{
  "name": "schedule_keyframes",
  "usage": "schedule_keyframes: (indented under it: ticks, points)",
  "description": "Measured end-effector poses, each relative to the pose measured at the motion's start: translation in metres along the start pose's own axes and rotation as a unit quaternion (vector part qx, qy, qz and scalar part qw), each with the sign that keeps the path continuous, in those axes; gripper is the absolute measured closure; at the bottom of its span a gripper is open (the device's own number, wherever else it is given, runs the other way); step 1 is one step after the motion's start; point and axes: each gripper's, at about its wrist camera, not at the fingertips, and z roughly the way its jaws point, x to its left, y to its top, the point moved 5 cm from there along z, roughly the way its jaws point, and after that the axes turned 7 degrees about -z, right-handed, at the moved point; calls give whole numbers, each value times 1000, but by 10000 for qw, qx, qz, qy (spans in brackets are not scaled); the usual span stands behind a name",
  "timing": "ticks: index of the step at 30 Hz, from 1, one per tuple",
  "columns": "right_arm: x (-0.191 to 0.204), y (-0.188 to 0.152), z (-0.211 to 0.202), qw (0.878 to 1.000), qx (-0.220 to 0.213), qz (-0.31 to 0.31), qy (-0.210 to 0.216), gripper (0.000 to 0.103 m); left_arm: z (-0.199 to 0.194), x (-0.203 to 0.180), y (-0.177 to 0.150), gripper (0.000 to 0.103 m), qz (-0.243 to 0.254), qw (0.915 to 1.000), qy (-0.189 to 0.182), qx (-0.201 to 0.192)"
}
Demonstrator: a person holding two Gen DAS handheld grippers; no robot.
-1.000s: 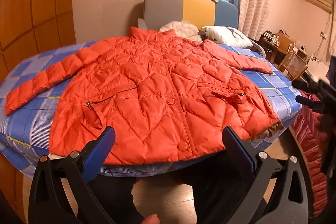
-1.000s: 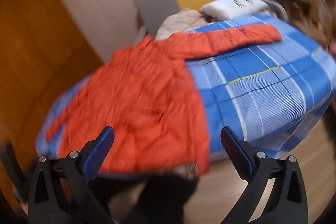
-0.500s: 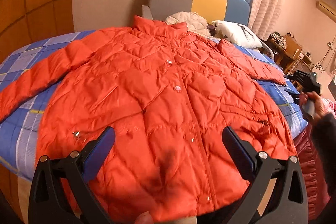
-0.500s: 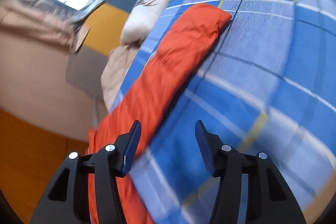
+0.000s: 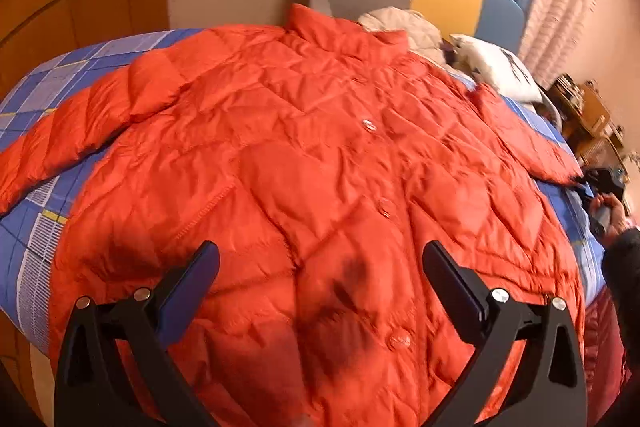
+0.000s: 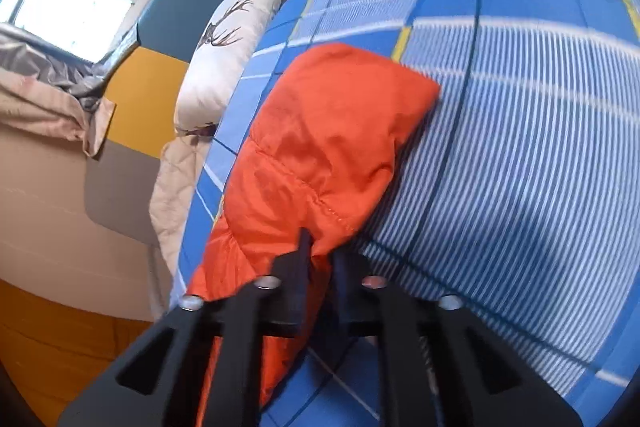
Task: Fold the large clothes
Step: 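Grasp the jacket sleeve cuff with the right tool and lift it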
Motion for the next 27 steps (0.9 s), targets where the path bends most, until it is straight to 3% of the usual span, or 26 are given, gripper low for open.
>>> schedule_keyframes:
  ticks: [2,6,9,11,14,17,21,27]
  points:
    - [16,5,-10,9989,-91,-441,-130,99,1,7,5,7,-93,9999,39,-63]
    - [59,12,-40,9901,-428,-1319,-211,100,9,20,10,25,-99,9998,122,102]
    - [108,-1,-53,9782,-450,-2025,36,100,9,27,15,25,-167,9998,-14,107]
    - [141,-19,-56,9710,-398,-2343,243,100,11,32,20,17,-226,9996,-118,102]
    - [193,-58,-57,9565,-231,-2854,555,100,11,37,22,5,-222,9996,-112,103]
    - [241,-102,-51,9395,13,-3312,871,100,10,43,27,5,-122,9999,-72,39]
    - [306,-180,-33,9064,482,-4026,1184,100,10,53,37,3,-76,9999,-120,31]
    - [351,-287,-1,8619,1149,-4761,1313,100,23,64,57,2,-210,9989,-351,210]
